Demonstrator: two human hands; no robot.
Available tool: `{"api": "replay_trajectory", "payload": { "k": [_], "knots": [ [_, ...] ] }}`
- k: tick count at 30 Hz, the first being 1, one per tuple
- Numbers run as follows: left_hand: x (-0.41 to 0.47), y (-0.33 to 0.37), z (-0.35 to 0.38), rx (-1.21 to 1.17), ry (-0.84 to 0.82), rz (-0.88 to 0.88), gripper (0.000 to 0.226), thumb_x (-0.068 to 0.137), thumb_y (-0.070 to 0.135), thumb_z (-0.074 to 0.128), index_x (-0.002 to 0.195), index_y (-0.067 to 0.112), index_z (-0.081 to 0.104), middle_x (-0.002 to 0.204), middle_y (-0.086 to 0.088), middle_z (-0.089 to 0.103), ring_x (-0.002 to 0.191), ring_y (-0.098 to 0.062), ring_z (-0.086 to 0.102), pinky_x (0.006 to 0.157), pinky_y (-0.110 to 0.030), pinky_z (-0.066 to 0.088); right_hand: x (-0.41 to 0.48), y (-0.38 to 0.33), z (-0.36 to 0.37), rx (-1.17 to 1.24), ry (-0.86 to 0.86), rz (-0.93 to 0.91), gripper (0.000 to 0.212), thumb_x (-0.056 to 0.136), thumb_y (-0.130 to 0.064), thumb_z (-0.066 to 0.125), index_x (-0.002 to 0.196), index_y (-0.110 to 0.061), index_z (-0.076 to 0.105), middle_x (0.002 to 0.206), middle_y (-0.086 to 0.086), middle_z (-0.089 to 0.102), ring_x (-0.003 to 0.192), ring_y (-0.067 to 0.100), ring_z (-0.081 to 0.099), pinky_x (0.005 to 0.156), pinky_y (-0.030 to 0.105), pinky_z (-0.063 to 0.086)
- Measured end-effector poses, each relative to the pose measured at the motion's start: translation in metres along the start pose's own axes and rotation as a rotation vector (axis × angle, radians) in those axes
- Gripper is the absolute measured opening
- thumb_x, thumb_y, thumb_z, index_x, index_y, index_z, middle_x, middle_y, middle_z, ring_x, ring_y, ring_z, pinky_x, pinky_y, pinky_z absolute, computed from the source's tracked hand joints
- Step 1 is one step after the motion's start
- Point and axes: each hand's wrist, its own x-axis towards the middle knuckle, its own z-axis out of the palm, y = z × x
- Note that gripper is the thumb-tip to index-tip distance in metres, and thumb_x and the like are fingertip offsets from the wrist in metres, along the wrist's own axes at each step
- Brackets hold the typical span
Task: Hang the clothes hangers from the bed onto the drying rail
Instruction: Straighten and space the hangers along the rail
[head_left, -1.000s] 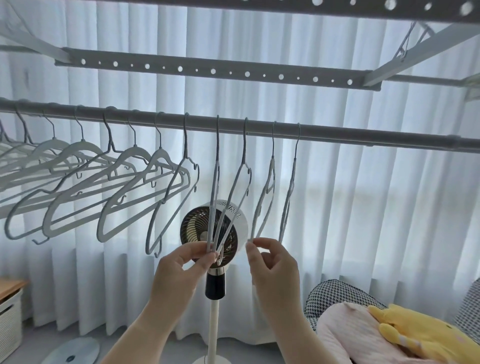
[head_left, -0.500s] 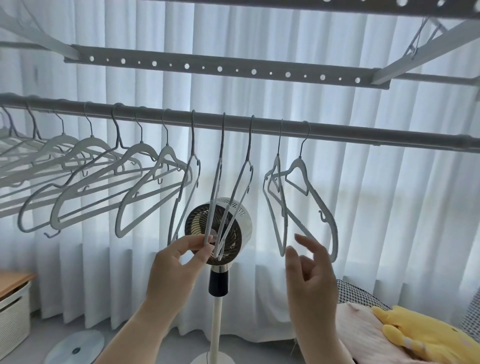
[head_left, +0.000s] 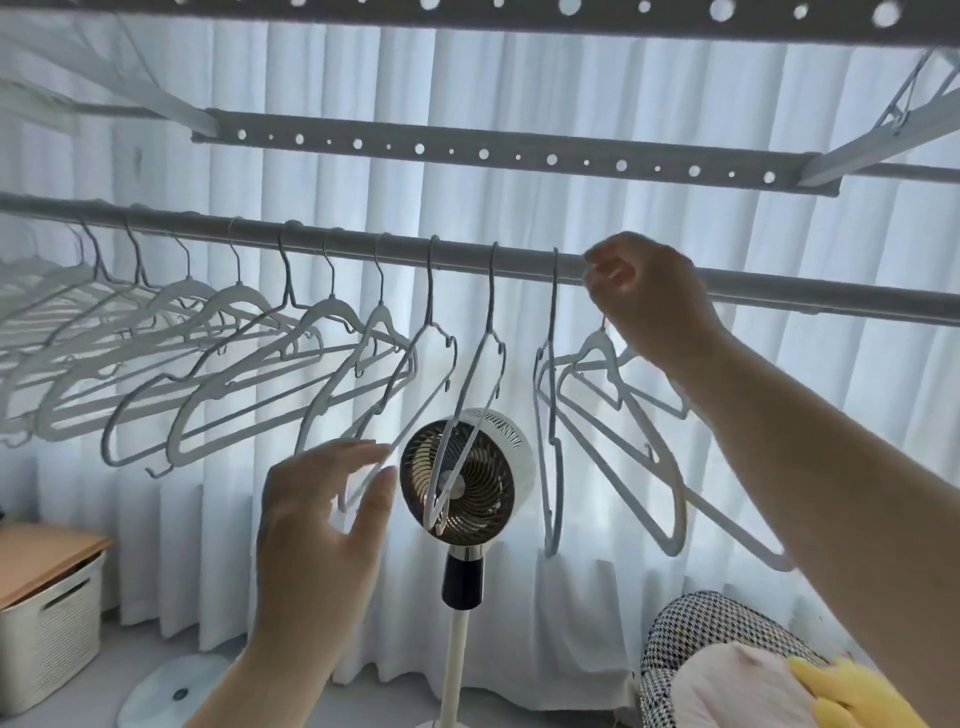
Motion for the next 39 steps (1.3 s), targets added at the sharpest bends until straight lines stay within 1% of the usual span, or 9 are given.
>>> {"api": "replay_trajectory", "payload": {
  "k": [4, 10, 17, 19, 27, 31, 33, 37, 39],
  "knots": [
    [0.013, -0.008, 0.003, 0.044, -0.072, -0.132, 0.037, 0.084, 0.028, 0.063, 0.118, 0.017, 0.056, 0.106, 0.013, 0.047, 0.104, -0.012, 0.046, 0.089, -0.023, 0.031, 0.044, 0.018, 0.023, -0.244, -0.176, -0.021, 0.036, 0.093, -0.018, 0.046, 0.128, -0.013, 0.048, 0.13, 0.009, 0.054, 0.121, 0.027, 0.048, 0.097, 0.031, 0.037],
    [0.02, -0.026, 0.014, 0.005, -0.074, -0.238, 0.038, 0.087, 0.01, 0.057, 0.124, 0.012, 0.051, 0.106, 0.006, 0.059, 0.084, -0.008, 0.056, 0.071, -0.011, 0.038, 0.082, 0.037, 0.049, -0.39, -0.37, -0.038, 0.056, 0.093, -0.024, 0.049, 0.142, -0.013, 0.026, 0.147, 0.008, 0.034, 0.133, 0.028, 0.034, 0.109, 0.035, 0.025],
    [0.026, -0.033, 0.016, 0.075, -0.157, -0.26, 0.023, 0.085, 0.008, 0.058, 0.108, 0.014, 0.061, 0.047, 0.035, 0.057, 0.061, 0.029, 0.051, 0.058, 0.007, 0.036, 0.09, 0.051, 0.055, -0.418, -0.364, -0.113, 0.054, 0.092, -0.022, 0.051, 0.14, -0.014, 0.028, 0.141, 0.008, 0.042, 0.127, 0.03, 0.037, 0.106, 0.035, 0.024],
    [0.025, -0.03, 0.017, 0.08, -0.156, -0.242, 0.02, 0.085, 0.008, 0.059, 0.101, 0.02, 0.06, 0.047, 0.046, 0.05, 0.061, 0.029, 0.05, 0.058, 0.008, 0.035, 0.091, 0.053, 0.056, -0.413, -0.353, -0.13, 0.055, 0.091, -0.022, 0.052, 0.14, -0.014, 0.028, 0.141, 0.008, 0.042, 0.127, 0.03, 0.037, 0.105, 0.034, 0.024],
    [0.022, -0.035, 0.016, 0.032, -0.13, -0.217, 0.022, 0.084, 0.013, 0.062, 0.096, 0.03, 0.054, 0.066, 0.044, 0.058, 0.071, 0.02, 0.057, 0.061, 0.005, 0.039, 0.088, 0.054, 0.055, -0.343, -0.266, -0.168, 0.06, 0.089, -0.027, 0.055, 0.141, -0.013, 0.027, 0.142, 0.011, 0.039, 0.131, 0.03, 0.032, 0.108, 0.035, 0.022],
    [0.018, -0.029, -0.001, 0.032, -0.057, -0.109, 0.02, 0.071, 0.052, 0.052, 0.09, 0.046, 0.049, 0.087, 0.051, 0.052, 0.081, 0.02, 0.054, 0.067, 0.007, 0.037, 0.074, 0.039, 0.045, -0.262, -0.187, -0.194, 0.056, 0.089, -0.024, 0.054, 0.139, -0.011, 0.032, 0.143, 0.012, 0.038, 0.132, 0.029, 0.031, 0.109, 0.035, 0.022],
    [0.019, -0.034, -0.013, 0.091, -0.031, -0.033, 0.02, 0.069, 0.055, 0.042, 0.084, 0.049, 0.053, 0.089, 0.042, 0.057, 0.086, 0.013, 0.052, 0.072, 0.007, 0.035, 0.063, 0.027, 0.039, -0.217, -0.163, -0.201, 0.052, 0.089, -0.022, 0.055, 0.136, -0.011, 0.037, 0.139, 0.012, 0.043, 0.13, 0.027, 0.035, 0.106, 0.034, 0.026],
    [0.03, -0.06, -0.039, 0.226, 0.108, 0.12, 0.032, 0.078, 0.036, 0.046, 0.099, 0.019, 0.064, 0.096, 0.016, 0.055, 0.091, -0.003, 0.048, 0.087, 0.003, 0.026, 0.022, -0.01, 0.032, -0.059, -0.054, -0.157, 0.034, 0.088, -0.017, 0.057, 0.122, -0.015, 0.055, 0.113, 0.003, 0.059, 0.114, 0.02, 0.052, 0.09, 0.024, 0.034],
    [0.037, -0.072, -0.05, 0.159, 0.086, 0.062, 0.033, 0.075, 0.042, 0.046, 0.102, 0.027, 0.057, 0.096, 0.018, 0.05, 0.092, -0.007, 0.045, 0.083, -0.002, 0.028, -0.01, -0.03, 0.038, 0.112, -0.004, -0.122, 0.028, 0.082, -0.021, 0.063, 0.11, -0.021, 0.06, 0.096, -0.008, 0.063, 0.099, 0.004, 0.059, 0.087, 0.011, 0.039]
  ]
}}
